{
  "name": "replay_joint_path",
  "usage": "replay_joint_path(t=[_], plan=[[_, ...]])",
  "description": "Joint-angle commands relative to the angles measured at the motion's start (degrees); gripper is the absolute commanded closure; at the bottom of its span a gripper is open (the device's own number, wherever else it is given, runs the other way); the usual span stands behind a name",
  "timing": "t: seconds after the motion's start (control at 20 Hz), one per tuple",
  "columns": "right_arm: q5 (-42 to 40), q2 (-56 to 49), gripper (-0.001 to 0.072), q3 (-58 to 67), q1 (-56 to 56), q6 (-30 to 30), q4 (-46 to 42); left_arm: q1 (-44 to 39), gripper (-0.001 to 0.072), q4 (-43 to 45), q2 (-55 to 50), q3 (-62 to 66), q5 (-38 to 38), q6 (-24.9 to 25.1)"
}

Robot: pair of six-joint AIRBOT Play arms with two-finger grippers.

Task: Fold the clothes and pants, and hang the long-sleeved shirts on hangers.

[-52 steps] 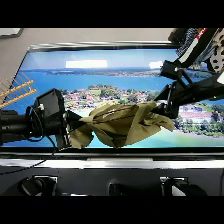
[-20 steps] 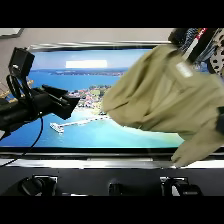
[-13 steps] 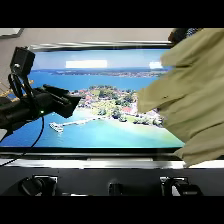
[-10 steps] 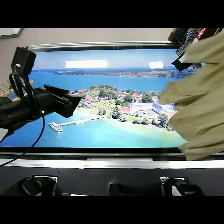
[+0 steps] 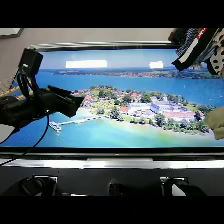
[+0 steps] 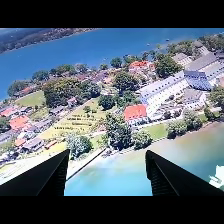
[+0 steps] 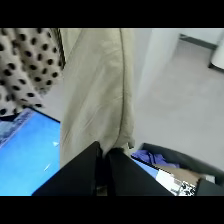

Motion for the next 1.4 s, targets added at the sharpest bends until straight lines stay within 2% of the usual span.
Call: replay_joint_path(t=[0.0,0.1,0.3,0.45,0.85,1.2,1.35], plan=[[-4.2,-2.0,0.0692,1.1,-14.4,0.4,12.1,0.0,0.0156,0.0,-0.4,0.0,0.0,0.0],[-7.6,-1.7,0.0692,1.1,-21.6,0.5,16.2,0.0,0.0156,0.0,-0.7,0.0,0.0,0.0],[-14.4,-1.8,0.0692,1.1,-29.4,0.5,17.7,0.0,0.0156,0.0,-1.6,0.0,0.0,0.0],[-18.9,-2.3,0.0692,1.1,-31.5,0.8,17.6,0.0,0.0156,0.0,-2.2,0.0,0.0,0.0],[-24.6,-4.7,0.0692,1.1,-38.7,4.4,17.6,0.0,0.0156,-0.4,-3.1,0.0,-0.1,-0.1],[-33.2,-4.9,0.0692,1.1,-44.0,9.6,17.5,0.0,0.0156,-1.3,-4.3,-0.1,-0.2,-0.1],[-35.5,-5.6,0.0692,1.1,-46.3,11.3,17.6,-0.1,0.0155,-1.5,-5.0,-0.1,-0.3,-3.1]])
